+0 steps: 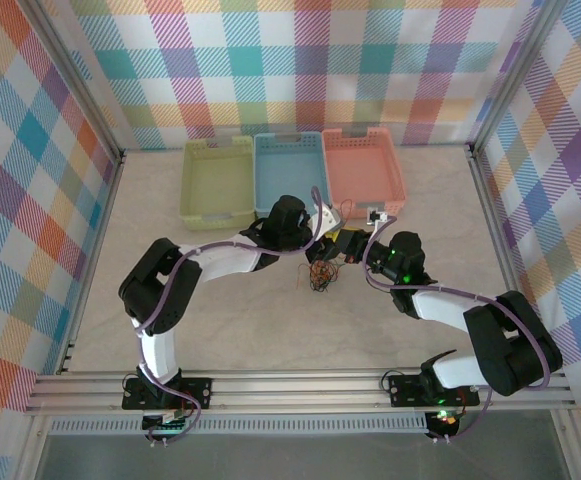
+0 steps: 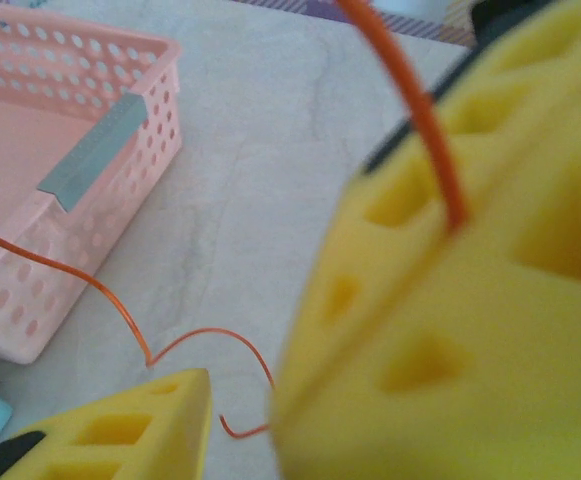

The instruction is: Untangle the cables

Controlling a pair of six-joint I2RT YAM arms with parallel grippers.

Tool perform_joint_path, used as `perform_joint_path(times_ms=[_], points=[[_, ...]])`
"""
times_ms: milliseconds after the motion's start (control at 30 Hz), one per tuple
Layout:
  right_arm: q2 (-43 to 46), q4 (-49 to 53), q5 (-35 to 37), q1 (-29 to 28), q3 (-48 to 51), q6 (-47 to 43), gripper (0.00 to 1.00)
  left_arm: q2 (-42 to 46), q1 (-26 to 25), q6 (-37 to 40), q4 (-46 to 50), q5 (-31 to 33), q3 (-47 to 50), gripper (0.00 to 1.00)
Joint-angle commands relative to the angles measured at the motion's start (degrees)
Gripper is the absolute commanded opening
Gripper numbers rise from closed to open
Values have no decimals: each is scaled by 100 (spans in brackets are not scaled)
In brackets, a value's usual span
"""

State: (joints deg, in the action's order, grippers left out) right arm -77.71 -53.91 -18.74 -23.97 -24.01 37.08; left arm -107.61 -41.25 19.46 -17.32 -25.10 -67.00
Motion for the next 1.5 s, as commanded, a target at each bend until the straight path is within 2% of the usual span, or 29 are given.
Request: perform_joint_path(times_ms=[0, 67, 100, 200, 667, 733, 1267, 1467], points=[[45, -115, -179, 41, -95, 91, 0, -110, -40, -186, -724, 158, -61, 43], [45, -128, -212, 41, -95, 122, 0, -161, -33, -249, -865, 293, -26, 40], [37, -134, -236, 46, -101, 129, 0, -171, -39, -251, -868, 375, -23, 36], [58, -219, -326, 41, -95, 181, 0, -190, -36, -248, -917, 572, 22, 34], [897, 88, -474, 50, -19, 562, 0, -141, -22, -628, -1734, 480, 471, 28], [1025, 238, -468, 55, -29, 552, 0, -115, -19, -661, -1773, 460, 503, 24], [1998, 1019, -1321, 46, -593, 785, 0, 23, -31, -716, -1830, 512, 627, 21], [2519, 1796, -1701, 47, -1093, 680, 0, 83, -36, -707, -1770, 661, 652, 20]])
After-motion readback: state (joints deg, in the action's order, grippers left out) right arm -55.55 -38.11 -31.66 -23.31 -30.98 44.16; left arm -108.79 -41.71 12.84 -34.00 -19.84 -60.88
